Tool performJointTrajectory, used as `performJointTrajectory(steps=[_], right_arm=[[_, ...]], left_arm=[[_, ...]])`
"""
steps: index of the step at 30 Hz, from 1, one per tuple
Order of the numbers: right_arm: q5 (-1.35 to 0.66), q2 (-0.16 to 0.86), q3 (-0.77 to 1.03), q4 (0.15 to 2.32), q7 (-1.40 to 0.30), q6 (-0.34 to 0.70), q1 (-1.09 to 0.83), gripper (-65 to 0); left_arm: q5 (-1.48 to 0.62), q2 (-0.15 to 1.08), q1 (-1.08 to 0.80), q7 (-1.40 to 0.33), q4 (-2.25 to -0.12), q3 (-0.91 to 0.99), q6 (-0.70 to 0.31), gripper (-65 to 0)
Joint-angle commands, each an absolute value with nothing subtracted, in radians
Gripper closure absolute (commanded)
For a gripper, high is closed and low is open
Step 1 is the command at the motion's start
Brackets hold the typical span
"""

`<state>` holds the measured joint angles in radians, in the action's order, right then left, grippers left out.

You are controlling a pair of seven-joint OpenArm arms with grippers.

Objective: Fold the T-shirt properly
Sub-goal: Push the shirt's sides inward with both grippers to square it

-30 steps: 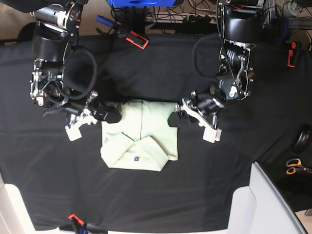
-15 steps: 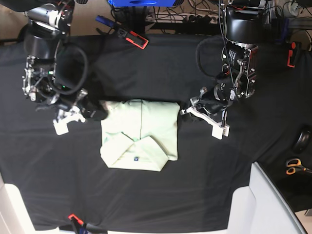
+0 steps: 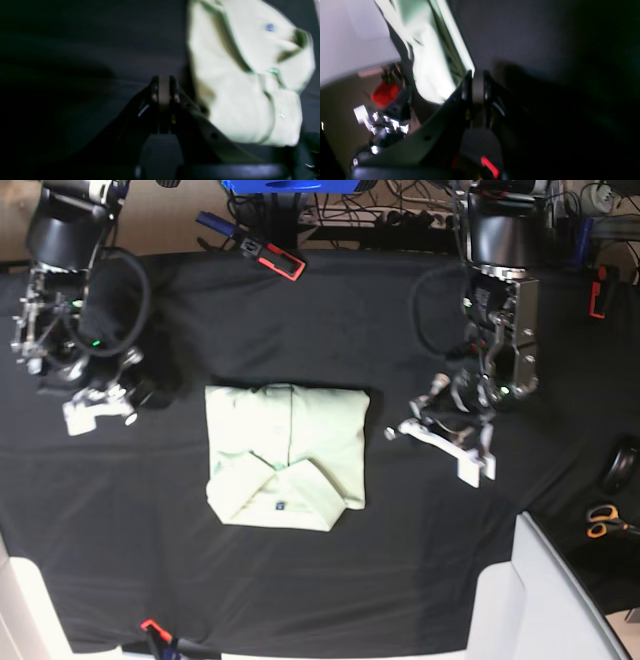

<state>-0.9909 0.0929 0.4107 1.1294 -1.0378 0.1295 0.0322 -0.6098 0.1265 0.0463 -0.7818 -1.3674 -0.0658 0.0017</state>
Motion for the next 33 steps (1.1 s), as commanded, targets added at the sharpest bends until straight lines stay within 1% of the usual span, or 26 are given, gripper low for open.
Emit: performJointTrajectory(steps=[1, 2, 4, 7, 13, 15, 20, 27, 33], right_arm=[[-1.021, 0.079, 0.407, 1.193, -1.043, 0.101, 0.048, 0.0], [-1.020, 0.071, 0.407, 1.241, -1.043, 0.051, 0.041, 0.0], [-1.024, 0.065, 0.389, 1.291, -1.053, -0.008, 0.039, 0.0], [-1.026, 0.045, 0.323, 1.330, -1.066, -0.013, 0.044, 0.0], [-1.020, -0.016, 0.226, 1.283, -1.049, -0.015, 0.062, 0.0], [-1.020, -0.021, 0.185, 1.270, -1.013, -0.016, 0.064, 0.0], [-1.020, -0.015, 0.079, 1.168, -0.935, -0.016, 0.091, 0.0], [-1.018, 0.012, 0.054, 1.109, -0.891, -0.016, 0.099, 0.0], [-1.018, 0.056, 0.059, 1.096, -0.888, -0.016, 0.094, 0.0]], left_arm=[[-0.610, 0.130, 0.062, -0.788, -1.414, -0.067, -0.001, 0.0], [-0.610, 0.130, 0.061, -0.806, -1.434, -0.067, -0.001, 0.0], [-0.610, 0.128, 0.061, -0.826, -1.452, -0.067, 0.001, 0.0], [-0.610, 0.099, 0.045, -0.829, -1.463, -0.065, 0.001, 0.0], [-0.595, 0.021, 0.051, -0.829, -1.449, -0.067, 0.002, 0.0], [-0.545, -0.008, 0.061, -0.826, -1.429, -0.067, 0.002, 0.0], [-0.338, -0.082, 0.071, -0.822, -1.368, -0.117, 0.002, 0.0], [-0.139, -0.143, 0.096, -0.822, -1.294, -0.127, 0.002, 0.0], [-0.096, -0.137, 0.111, -0.797, -1.234, -0.124, 0.002, 0.0]])
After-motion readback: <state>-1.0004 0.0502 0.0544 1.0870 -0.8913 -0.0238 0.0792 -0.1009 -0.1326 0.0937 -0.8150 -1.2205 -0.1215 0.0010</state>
